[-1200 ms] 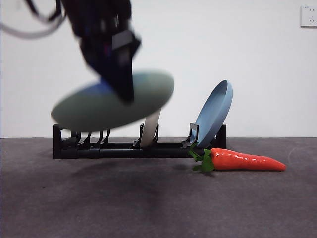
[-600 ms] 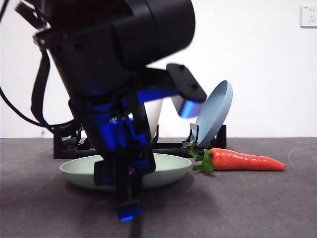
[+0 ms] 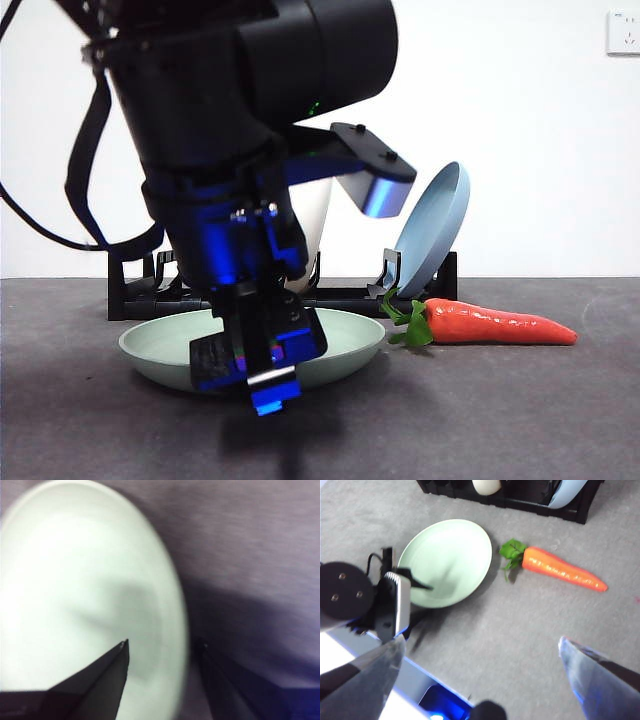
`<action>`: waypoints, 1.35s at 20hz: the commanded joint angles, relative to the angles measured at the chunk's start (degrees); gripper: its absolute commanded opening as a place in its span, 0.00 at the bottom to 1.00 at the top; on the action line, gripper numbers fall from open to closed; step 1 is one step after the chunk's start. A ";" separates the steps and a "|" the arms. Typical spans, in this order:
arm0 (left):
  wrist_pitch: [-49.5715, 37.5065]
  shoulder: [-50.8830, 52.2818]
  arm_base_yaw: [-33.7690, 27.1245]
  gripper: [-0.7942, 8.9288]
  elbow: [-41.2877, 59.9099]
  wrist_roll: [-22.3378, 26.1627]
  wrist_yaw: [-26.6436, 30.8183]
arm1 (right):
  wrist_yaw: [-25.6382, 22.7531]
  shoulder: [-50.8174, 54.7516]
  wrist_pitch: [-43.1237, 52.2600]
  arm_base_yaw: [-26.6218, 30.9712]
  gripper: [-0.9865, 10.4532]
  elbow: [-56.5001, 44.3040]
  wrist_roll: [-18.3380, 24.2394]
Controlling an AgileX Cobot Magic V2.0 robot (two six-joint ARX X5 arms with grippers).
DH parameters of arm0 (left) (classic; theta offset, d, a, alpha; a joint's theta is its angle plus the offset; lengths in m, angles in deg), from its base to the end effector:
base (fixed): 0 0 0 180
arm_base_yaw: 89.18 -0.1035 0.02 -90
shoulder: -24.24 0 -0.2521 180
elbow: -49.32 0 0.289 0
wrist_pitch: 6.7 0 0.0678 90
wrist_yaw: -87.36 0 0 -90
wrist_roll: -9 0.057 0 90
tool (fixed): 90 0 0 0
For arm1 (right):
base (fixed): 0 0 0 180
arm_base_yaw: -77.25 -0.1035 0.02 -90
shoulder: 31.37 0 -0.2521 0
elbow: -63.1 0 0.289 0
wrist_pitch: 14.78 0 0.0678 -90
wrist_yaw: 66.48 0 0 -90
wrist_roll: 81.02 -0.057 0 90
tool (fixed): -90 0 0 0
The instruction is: Take the green plate from the plate rack,put the plate on the table,take the carrot from the table,put the carrot in the plate
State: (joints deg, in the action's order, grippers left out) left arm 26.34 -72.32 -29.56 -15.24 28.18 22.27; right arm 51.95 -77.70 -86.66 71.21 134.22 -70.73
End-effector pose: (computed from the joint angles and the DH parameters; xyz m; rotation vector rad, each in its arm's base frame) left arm 0.1948 -0.2849 0.0925 1.0789 0.7706 -0.6912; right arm 0.1847 0.0468 0.3207 -0.0027 0.7629 0.6373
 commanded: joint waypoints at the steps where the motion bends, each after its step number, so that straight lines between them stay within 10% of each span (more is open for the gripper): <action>1: 4.02 1.53 0.42 0.32 -2.60 -3.58 -1.44 | 0.13 -2.25 2.05 -0.15 0.63 0.07 0.50; 7: 13.44 11.82 0.42 0.32 -13.94 -11.19 -6.49 | -0.68 -12.90 11.15 -4.48 0.64 0.07 5.35; 14: 22.60 29.09 0.39 0.32 -25.44 -21.31 -8.46 | -13.88 -29.48 28.44 -11.02 0.63 0.07 19.17; 27: 30.05 50.49 0.35 0.32 -27.52 -28.68 -2.47 | -13.94 -52.98 45.00 -11.32 0.63 0.07 28.39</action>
State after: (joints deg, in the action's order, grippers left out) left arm 56.39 -21.70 -29.32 -42.84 0.73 19.62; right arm 38.01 -130.09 -41.99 60.00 134.22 -42.82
